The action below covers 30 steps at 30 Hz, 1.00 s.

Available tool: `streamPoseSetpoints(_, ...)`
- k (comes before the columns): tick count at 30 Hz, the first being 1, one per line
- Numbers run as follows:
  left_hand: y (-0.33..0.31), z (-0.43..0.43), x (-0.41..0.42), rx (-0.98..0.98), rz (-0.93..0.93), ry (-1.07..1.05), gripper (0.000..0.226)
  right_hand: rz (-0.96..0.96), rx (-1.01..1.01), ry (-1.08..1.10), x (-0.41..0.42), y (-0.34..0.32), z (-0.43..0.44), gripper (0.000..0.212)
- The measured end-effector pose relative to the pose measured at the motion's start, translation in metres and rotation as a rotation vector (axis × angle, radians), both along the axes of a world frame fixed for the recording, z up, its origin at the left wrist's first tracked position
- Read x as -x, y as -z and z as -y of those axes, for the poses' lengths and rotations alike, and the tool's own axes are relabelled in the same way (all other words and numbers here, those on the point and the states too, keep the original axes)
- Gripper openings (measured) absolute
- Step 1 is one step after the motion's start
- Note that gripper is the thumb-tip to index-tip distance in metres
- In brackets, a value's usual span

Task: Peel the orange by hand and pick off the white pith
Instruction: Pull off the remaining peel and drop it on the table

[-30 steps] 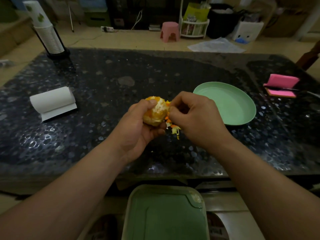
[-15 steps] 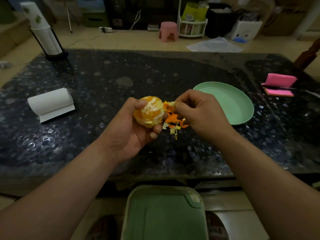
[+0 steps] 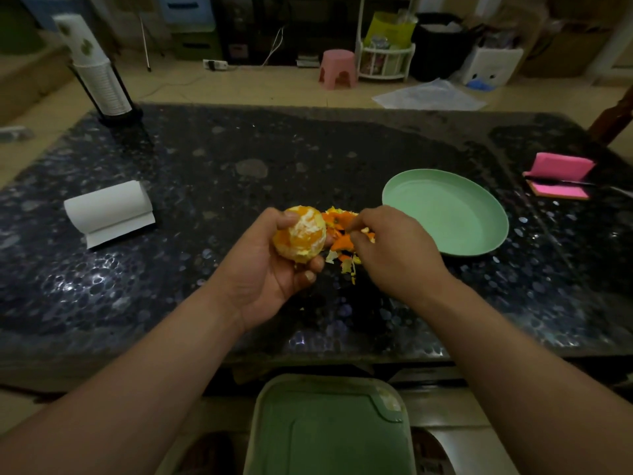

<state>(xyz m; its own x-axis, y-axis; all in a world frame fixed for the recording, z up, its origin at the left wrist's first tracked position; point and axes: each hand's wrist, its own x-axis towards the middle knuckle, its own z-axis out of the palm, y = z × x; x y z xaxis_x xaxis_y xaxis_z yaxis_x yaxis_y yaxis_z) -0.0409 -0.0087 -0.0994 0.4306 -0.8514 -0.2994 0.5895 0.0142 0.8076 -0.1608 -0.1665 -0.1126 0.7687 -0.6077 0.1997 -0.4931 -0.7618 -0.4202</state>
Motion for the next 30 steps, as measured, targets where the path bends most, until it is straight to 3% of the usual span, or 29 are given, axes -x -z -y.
streamPoseSetpoints(3,0.001,0.001,-0.001,-0.026,0.029,-0.023,0.034,0.111,-0.060,0.014,0.001,-0.007,0.000,0.009)
streamPoseSetpoints(6,0.004,0.003,-0.002,-0.044,0.077,-0.047,0.039,0.176,-0.103,-0.020,0.004,-0.016,-0.006,0.020)
streamPoseSetpoints(9,0.008,0.004,-0.003,-0.064,0.138,-0.067,0.067,0.245,-0.233,-0.093,0.008,-0.027,-0.015,0.010)
streamPoseSetpoints(11,0.008,0.004,-0.003,-0.075,0.172,-0.081,0.073,0.252,-0.276,-0.138,0.010,-0.030,-0.019,0.012)
streamPoseSetpoints(14,0.007,0.004,0.000,-0.088,0.207,-0.102,0.068,0.222,-0.240,-0.161,0.010,-0.029,-0.020,0.014)
streamPoseSetpoints(19,0.005,0.002,0.004,-0.113,0.254,-0.120,0.037,0.168,-0.128,-0.179,0.011,-0.029,-0.019,0.011)
streamPoseSetpoints(30,0.003,0.003,0.009,-0.134,0.320,-0.110,0.032,0.191,0.161,-0.133,0.008,-0.025,-0.030,0.014)
